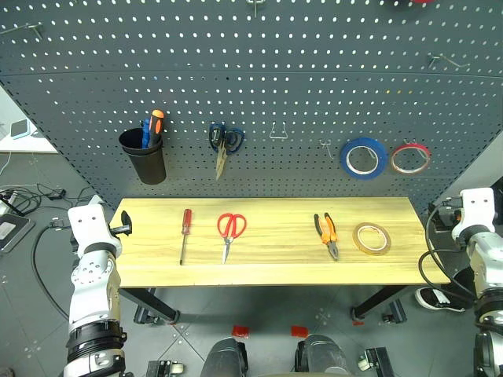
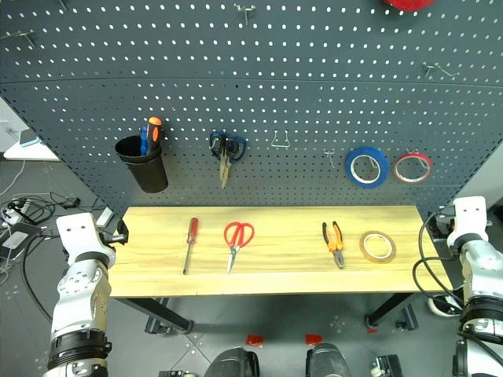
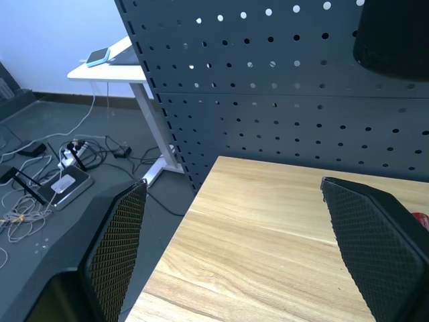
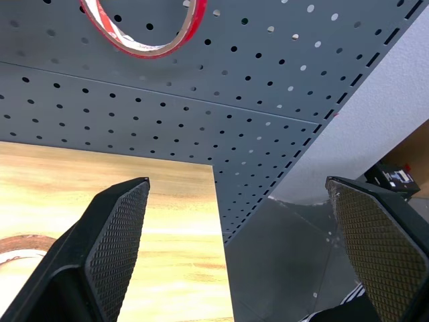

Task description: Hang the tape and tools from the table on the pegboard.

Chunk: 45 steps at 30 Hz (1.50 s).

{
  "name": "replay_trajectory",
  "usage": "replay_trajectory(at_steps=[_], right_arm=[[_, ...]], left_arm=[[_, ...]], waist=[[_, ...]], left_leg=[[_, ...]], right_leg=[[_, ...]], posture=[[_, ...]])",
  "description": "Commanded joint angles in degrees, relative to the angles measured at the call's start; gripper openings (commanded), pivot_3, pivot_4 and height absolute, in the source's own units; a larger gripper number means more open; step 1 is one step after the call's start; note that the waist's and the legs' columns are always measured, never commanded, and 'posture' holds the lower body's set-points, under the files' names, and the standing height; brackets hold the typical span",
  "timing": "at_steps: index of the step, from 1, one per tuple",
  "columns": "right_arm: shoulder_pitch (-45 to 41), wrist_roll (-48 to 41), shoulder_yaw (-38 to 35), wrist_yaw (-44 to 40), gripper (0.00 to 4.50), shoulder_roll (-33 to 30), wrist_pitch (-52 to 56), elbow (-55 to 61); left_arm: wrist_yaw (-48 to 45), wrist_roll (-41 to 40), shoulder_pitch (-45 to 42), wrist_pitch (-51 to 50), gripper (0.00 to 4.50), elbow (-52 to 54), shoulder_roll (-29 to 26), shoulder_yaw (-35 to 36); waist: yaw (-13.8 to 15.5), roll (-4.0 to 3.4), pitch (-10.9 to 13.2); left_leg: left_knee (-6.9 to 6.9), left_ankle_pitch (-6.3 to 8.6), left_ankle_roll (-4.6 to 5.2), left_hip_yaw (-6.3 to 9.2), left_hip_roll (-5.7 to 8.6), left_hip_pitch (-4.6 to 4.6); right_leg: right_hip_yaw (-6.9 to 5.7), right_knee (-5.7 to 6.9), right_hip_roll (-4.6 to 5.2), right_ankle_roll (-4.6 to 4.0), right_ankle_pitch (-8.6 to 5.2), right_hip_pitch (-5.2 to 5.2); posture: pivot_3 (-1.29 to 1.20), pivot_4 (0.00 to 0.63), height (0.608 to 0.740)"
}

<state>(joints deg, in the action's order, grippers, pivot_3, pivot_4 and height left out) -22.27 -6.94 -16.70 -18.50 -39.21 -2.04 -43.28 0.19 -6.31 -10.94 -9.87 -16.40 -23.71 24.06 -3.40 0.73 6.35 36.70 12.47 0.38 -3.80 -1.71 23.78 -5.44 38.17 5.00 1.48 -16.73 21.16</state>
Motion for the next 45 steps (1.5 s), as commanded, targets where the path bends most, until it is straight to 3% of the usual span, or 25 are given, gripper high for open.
replay_trajectory(at_steps=[1,10,18,24,30,33,36,45], right_arm=[[-0.99,0.11,-0.24,-0.01,4.50,-0.21,-1.30,1.33],[1.22,1.15,2.30,-3.52,4.50,0.71,-2.16,5.49],[10.56,1.34,10.19,-13.29,4.50,2.24,4.37,24.23],[14.51,1.59,13.01,-14.30,4.50,2.99,12.81,36.30],[12.57,2.06,15.06,-13.16,4.50,4.04,23.99,38.83],[9.22,6.02,17.65,-11.70,4.50,2.40,28.88,35.89],[4.32,7.02,19.71,-14.89,4.50,1.64,26.82,29.72],[-8.28,10.30,24.58,-22.01,4.50,1.11,24.60,12.21]], left_arm=[[-0.22,0.68,0.27,1.54,4.37,1.17,-1.50,0.15],[-1.63,2.23,2.14,0.83,4.37,2.64,-1.33,-1.86],[-11.86,1.15,3.95,-0.60,4.37,11.60,-0.72,-10.44],[-24.99,0.32,0.70,-1.80,4.37,15.39,-2.63,-20.13],[-38.31,0.34,-8.15,-2.42,4.37,12.95,-3.58,-29.91],[-42.77,0.18,-12.82,-2.59,4.37,11.26,-1.92,-33.73],[-46.29,-0.06,-17.39,-2.49,4.37,9.09,1.46,-37.18],[-49.86,-2.60,-21.35,-5.08,4.37,9.35,7.64,-38.85]], waist=[[-0.01,0.00,0.00],[-0.03,-0.01,-0.01],[0.32,0.00,0.41],[0.17,-0.14,3.12],[0.11,0.02,6.70],[-0.03,0.01,9.10],[-0.34,0.04,10.83],[-1.87,0.28,14.17]], left_leg=[[0.00,0.00,0.00,0.00,0.00,0.00],[0.02,0.00,0.01,-0.02,-0.01,-0.02],[0.02,0.02,0.03,0.01,-0.05,-0.02],[0.14,0.02,0.06,0.00,-0.10,-0.03],[0.19,0.00,0.09,-0.05,-0.16,0.12],[0.16,0.05,0.17,-0.20,-0.16,0.15],[0.17,0.10,0.26,-0.35,-0.15,0.27],[0.24,0.02,0.12,-0.64,-0.17,0.92]], right_leg=[[0.00,0.00,0.00,0.00,0.00,0.00],[0.02,0.04,0.00,0.00,0.00,0.00],[0.01,0.03,0.00,0.00,0.00,-0.02],[0.10,0.04,0.00,-0.10,0.06,0.00],[0.16,0.02,-0.03,-0.27,0.16,0.21],[0.24,-0.01,0.01,-0.29,0.17,0.27],[0.33,-0.02,0.05,-0.28,0.17,0.43],[0.29,-0.08,0.07,-0.06,0.05,1.05]], posture=[[-0.13,0.068,0.740],[-0.13,0.075,0.740],[-0.16,0.151,0.740],[-0.22,0.227,0.740],[-0.26,0.320,0.740],[-0.27,0.361,0.740],[-0.27,0.400,0.740],[-0.27,0.424,0.740]])
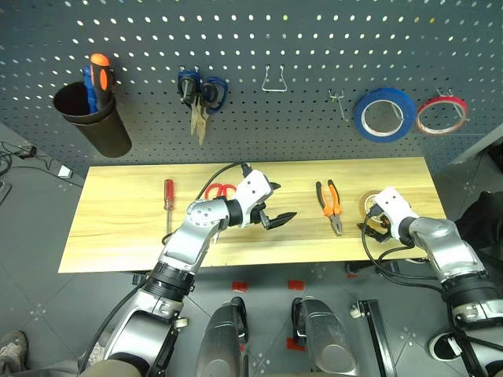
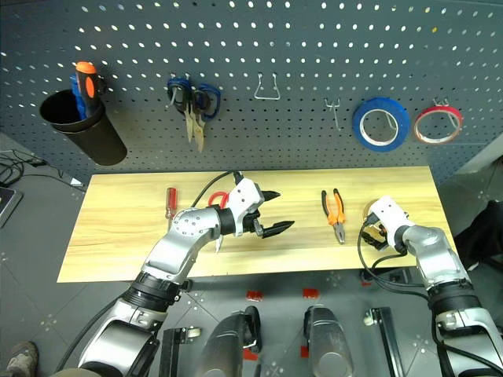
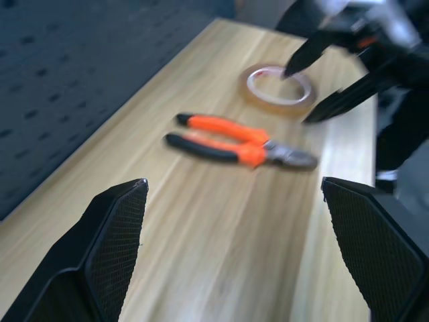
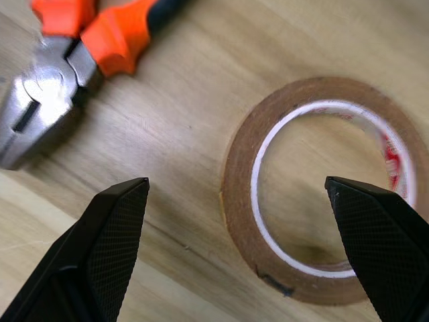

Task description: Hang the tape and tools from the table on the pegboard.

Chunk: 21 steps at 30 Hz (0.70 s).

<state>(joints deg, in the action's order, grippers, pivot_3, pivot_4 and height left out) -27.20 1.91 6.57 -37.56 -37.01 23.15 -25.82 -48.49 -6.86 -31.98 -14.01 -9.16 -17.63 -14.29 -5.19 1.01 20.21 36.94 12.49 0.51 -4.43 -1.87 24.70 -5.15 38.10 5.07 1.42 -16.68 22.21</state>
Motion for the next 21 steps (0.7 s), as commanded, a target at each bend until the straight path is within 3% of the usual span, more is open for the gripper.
replay_trajectory(at_steps=[1,3,7,16,21], right_arm=[[-5.18,2.16,2.05,-3.95,4.50,-1.25,-0.65,-8.03],[-7.32,3.09,2.86,-5.10,4.50,-1.25,-1.09,-11.45],[-10.93,6.34,6.11,-7.34,3.62,-1.55,-4.41,-17.39],[-12.38,7.47,7.41,-11.28,0.50,0.05,-4.99,-21.60],[-10.29,7.36,5.58,-7.41,0.43,-0.61,-6.87,-16.92]], left_arm=[[-1.48,-1.91,-0.41,-1.20,4.37,2.55,1.77,-0.92],[-1.63,-1.48,-0.29,-1.27,4.37,3.05,1.80,-1.01],[-1.37,-0.35,0.44,-0.95,4.41,4.06,1.06,-1.67],[-8.21,0.08,3.71,8.58,4.41,4.59,-3.10,-3.98],[-11.43,-3.58,3.82,7.31,4.41,5.39,-3.05,-2.51]], waist=[[-0.19,0.01,0.57],[-0.41,0.10,0.88],[-0.36,0.10,0.89],[-0.26,0.11,0.87],[0.06,0.11,0.86]], left_leg=[[0.00,0.00,0.00,-0.05,0.01,0.00],[0.04,0.01,0.01,-0.14,0.02,-0.01],[0.07,0.00,0.01,-0.16,0.01,-0.05],[0.11,0.00,0.00,-0.20,-0.02,-0.09],[0.18,0.00,0.00,-0.23,-0.02,-0.20]], right_leg=[[-0.03,0.01,0.02,0.00,0.00,0.01],[-0.07,0.06,0.08,0.05,0.03,0.03],[-0.08,0.11,0.12,0.10,0.06,0.01],[-0.11,0.10,0.14,0.15,0.10,-0.06],[-0.07,0.08,0.16,0.26,0.18,-0.19]], posture=[[-0.27,0.423,0.740],[-0.27,0.421,0.740],[-0.26,0.414,0.740],[-0.26,0.387,0.740],[-0.26,0.373,0.740]])
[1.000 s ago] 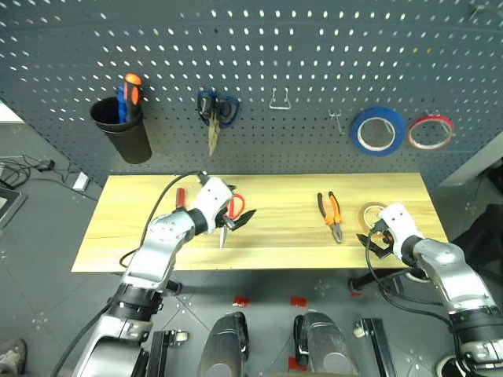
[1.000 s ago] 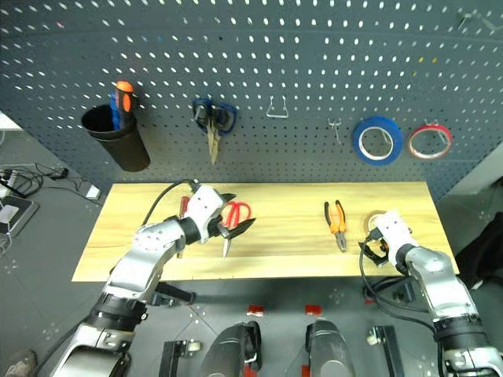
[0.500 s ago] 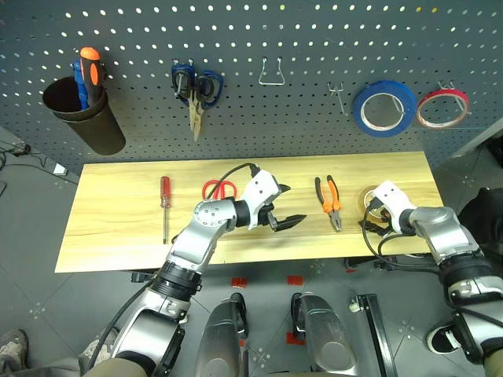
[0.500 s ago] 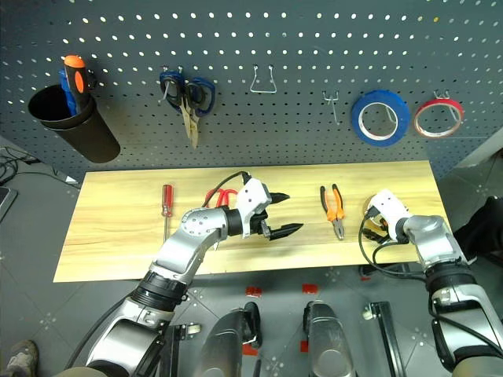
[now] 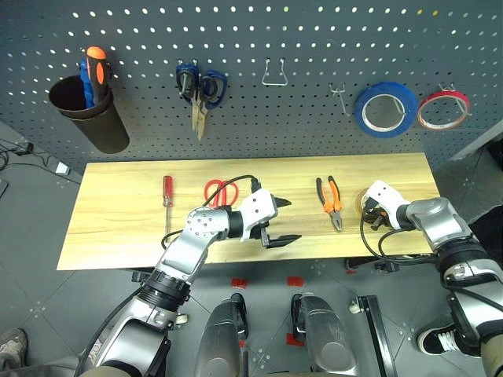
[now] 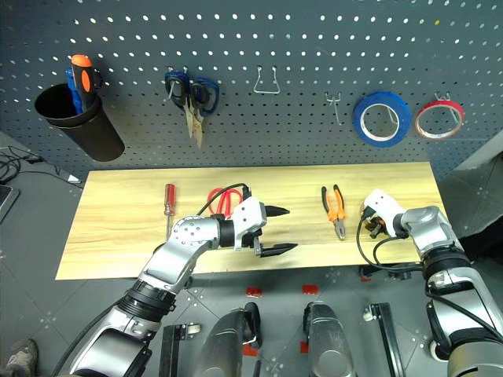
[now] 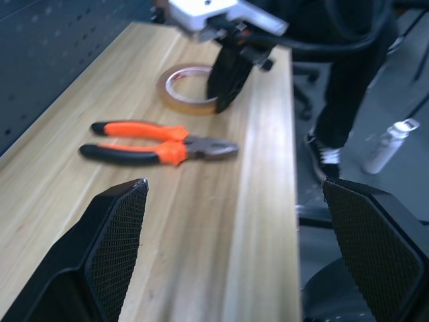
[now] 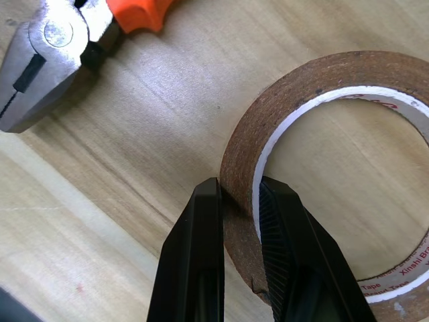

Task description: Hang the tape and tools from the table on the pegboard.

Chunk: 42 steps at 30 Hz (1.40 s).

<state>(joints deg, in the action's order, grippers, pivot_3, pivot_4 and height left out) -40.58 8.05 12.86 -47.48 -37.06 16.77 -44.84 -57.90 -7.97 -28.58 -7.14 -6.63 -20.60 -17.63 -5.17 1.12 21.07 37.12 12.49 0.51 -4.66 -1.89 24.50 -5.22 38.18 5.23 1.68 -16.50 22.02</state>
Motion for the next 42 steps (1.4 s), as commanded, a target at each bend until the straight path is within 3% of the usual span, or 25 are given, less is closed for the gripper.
replay_trajectory(at_steps=[1,6,10,14,18,25,34,40,42], right_arm=[[4.53,1.01,-1.21,2.68,0.43,-1.29,-0.68,5.07],[14.23,-0.21,-6.95,7.03,0.43,-4.68,1.96,26.08],[30.37,0.13,-15.13,18.25,0.43,0.47,1.70,53.63],[44.62,10.36,-12.55,29.91,0.43,6.70,-4.71,72.97],[44.66,21.20,-8.77,35.10,0.43,7.80,-9.77,79.59],[30.80,21.83,-7.07,33.96,0.43,7.36,-14.84,71.04],[12.06,16.87,-4.36,32.08,0.43,7.05,-27.28,43.87],[8.53,14.41,-3.38,29.38,0.43,7.78,-30.00,37.93],[10.70,14.04,-3.71,29.43,1.17,8.06,-29.41,39.75]], left_arm=[[-2.38,-2.58,0.52,0.27,4.41,3.15,-0.34,0.71],[-1.41,-2.56,0.52,0.13,4.41,3.84,-0.90,1.90],[1.31,-4.60,1.79,-0.60,4.41,5.79,-0.42,5.61],[4.22,-6.12,3.91,0.07,4.41,8.60,0.84,8.17],[9.25,-6.37,3.39,0.15,4.41,9.69,2.69,10.95],[18.25,-5.02,-0.05,0.82,4.41,9.08,5.97,14.12],[19.17,-4.86,-1.33,0.97,4.41,9.04,5.77,12.78],[18.92,-3.88,-1.10,1.97,4.41,7.88,4.64,12.86],[18.43,-3.72,-1.16,2.53,4.41,6.37,3.22,13.88]], waist=[[0.05,0.00,0.00],[0.38,-0.08,-0.03],[0.37,-0.08,-0.04],[0.10,-0.15,-0.08],[-0.37,-0.15,-0.08],[-0.80,-0.11,-0.09],[-1.30,-0.11,-0.09],[-1.29,-0.11,-0.09],[-1.25,-0.11,-0.09]], left_leg=[[0.00,0.00,0.00,0.00,0.00,0.00],[-0.13,-0.01,-0.02,-0.05,0.01,0.11],[-0.17,-0.01,-0.03,-0.06,-0.02,0.27],[-0.25,0.01,-0.05,-0.01,-0.07,0.27],[-0.08,0.00,-0.03,-0.18,0.04,0.25],[-0.10,-0.27,0.11,-0.09,0.00,0.19],[-0.19,-0.27,0.12,-0.25,0.00,0.22],[-0.17,-0.27,0.13,-0.26,0.01,0.23],[-0.17,-0.27,0.13,-0.24,0.00,0.23]], right_leg=[[0.00,0.00,0.00,0.00,0.00,0.00],[0.00,-0.01,0.00,0.02,-0.01,0.19],[-0.03,-0.07,0.01,0.05,-0.03,0.30],[0.03,-0.07,-0.03,0.14,-0.09,0.30],[0.18,-0.05,0.01,0.40,0.05,0.32],[0.31,0.05,-0.04,0.45,0.09,0.31],[0.07,-0.11,0.00,0.22,0.20,0.33],[0.06,-0.08,0.02,0.22,0.20,0.32],[0.06,-0.06,0.02,0.22,0.20,0.31]], posture=[[-0.26,0.373,0.740],[-0.26,0.363,0.740],[-0.28,0.362,0.740],[-0.30,0.358,0.740],[-0.31,0.360,0.740],[-0.30,0.353,0.740],[-0.29,0.356,0.740],[-0.28,0.356,0.740],[-0.28,0.357,0.740]])
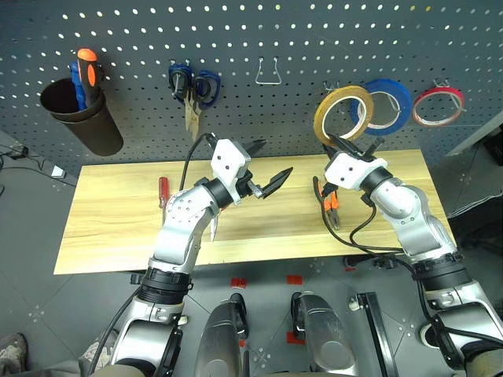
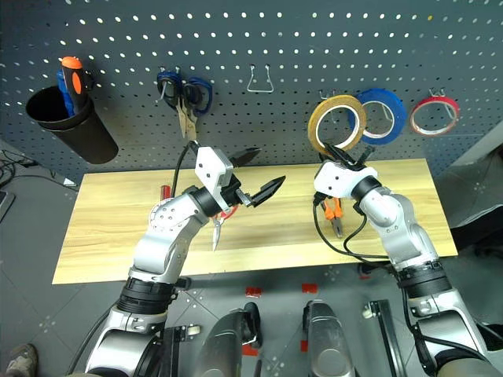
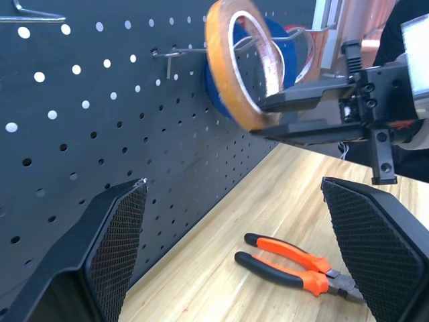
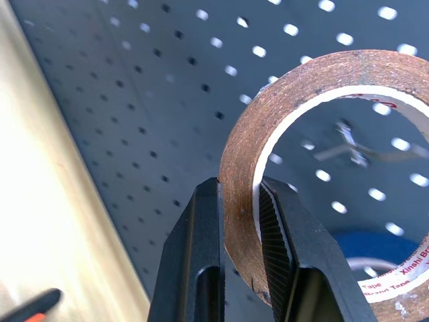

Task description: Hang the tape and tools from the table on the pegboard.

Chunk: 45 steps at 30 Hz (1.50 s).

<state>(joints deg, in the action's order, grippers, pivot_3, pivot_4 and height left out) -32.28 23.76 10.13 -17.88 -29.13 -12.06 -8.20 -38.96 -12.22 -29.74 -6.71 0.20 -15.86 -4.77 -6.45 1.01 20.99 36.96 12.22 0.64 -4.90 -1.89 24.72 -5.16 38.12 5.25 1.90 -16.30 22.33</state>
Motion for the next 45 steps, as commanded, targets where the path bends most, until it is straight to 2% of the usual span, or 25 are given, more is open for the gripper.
replay_trajectory(at_steps=[1,7,10,13,16,19,25,39,42,45], right_arm=[[3.71,-1.66,-1.27,0.09,1.39,0.39,0.20,4.47],[13.03,-2.18,-2.75,0.27,3.45,4.43,10.27,15.40],[16.95,-4.87,-4.42,0.04,4.49,11.24,25.31,20.31],[16.58,-6.34,-6.69,1.93,4.49,17.89,40.63,20.44],[12.27,-8.19,-9.82,4.27,4.49,23.00,53.98,16.64],[7.63,-10.85,-12.22,4.82,4.49,25.07,60.54,11.44],[0.25,-14.42,-13.44,5.37,4.49,24.27,62.52,-1.12],[-11.41,-18.10,-12.93,6.34,4.49,20.12,55.19,-25.04],[-12.63,-20.50,-14.88,6.10,3.90,19.58,57.29,-27.40],[-12.62,-22.32,-15.74,5.80,2.91,19.52,59.88,-26.79]], left_arm=[[-0.84,0.74,-0.17,2.66,4.41,-1.49,-2.48,1.48],[-7.20,0.96,-0.82,5.73,4.41,-8.51,-9.19,1.54],[-12.81,0.81,-1.10,5.50,4.41,-12.19,-12.46,0.58],[-14.43,0.91,-2.07,5.69,4.41,-14.09,-13.26,0.46],[-15.46,1.44,-2.69,6.15,4.41,-14.49,-13.28,0.03],[-16.29,2.13,-2.68,6.81,4.41,-14.54,-13.35,-0.68],[-16.21,2.77,-2.55,7.77,4.41,-14.06,-12.94,-1.33],[-14.70,2.50,-1.79,7.72,4.41,-13.35,-12.22,-0.89],[-15.16,1.83,-1.03,7.14,4.41,-12.81,-12.38,-0.77],[-15.54,1.27,-0.35,6.45,4.41,-12.06,-12.48,-0.62]], waist=[[0.13,0.00,0.00],[0.19,-0.01,0.00],[0.15,-0.01,0.00],[0.14,-0.01,0.00],[0.14,-0.01,0.00],[0.14,-0.01,0.00],[-0.18,-0.01,0.00],[-0.39,0.01,0.00],[-0.51,0.02,-0.01],[-0.51,0.03,-0.02]], left_leg=[[0.00,0.00,0.00,0.00,0.00,0.00],[0.01,0.00,0.00,-0.01,-0.01,0.00],[0.02,0.00,-0.01,0.01,-0.06,-0.01],[0.04,-0.01,-0.02,0.03,-0.06,-0.01],[0.09,-0.01,-0.02,0.04,-0.04,-0.01],[0.10,-0.01,-0.02,0.02,-0.02,0.00],[-0.02,0.00,-0.01,-0.12,-0.01,0.04],[0.03,-0.01,0.00,-0.86,-0.08,0.05],[0.03,-0.01,0.00,-0.91,-0.09,0.05],[0.03,-0.01,0.00,-0.93,-0.11,0.04]], right_leg=[[0.00,0.00,0.00,0.00,0.00,0.00],[0.00,0.02,0.01,0.00,0.00,0.01],[0.00,0.06,-0.01,0.00,0.00,0.01],[0.01,0.12,-0.01,-0.01,0.00,0.02],[0.03,0.15,0.00,-0.02,0.01,0.02],[0.04,0.17,0.02,-0.03,0.01,0.03],[0.11,0.23,0.02,-0.06,-0.02,0.25],[0.99,0.84,0.00,-0.07,-0.03,0.88],[1.06,0.84,0.00,-0.07,-0.03,0.89],[1.07,0.84,0.00,-0.07,-0.03,0.89]], posture=[[-0.28,0.358,0.740],[-0.29,0.368,0.740],[-0.29,0.370,0.740],[-0.30,0.370,0.740],[-0.30,0.369,0.740],[-0.30,0.369,0.740],[-0.28,0.371,0.740],[-0.26,0.371,0.740],[-0.26,0.372,0.740],[-0.27,0.371,0.740]])
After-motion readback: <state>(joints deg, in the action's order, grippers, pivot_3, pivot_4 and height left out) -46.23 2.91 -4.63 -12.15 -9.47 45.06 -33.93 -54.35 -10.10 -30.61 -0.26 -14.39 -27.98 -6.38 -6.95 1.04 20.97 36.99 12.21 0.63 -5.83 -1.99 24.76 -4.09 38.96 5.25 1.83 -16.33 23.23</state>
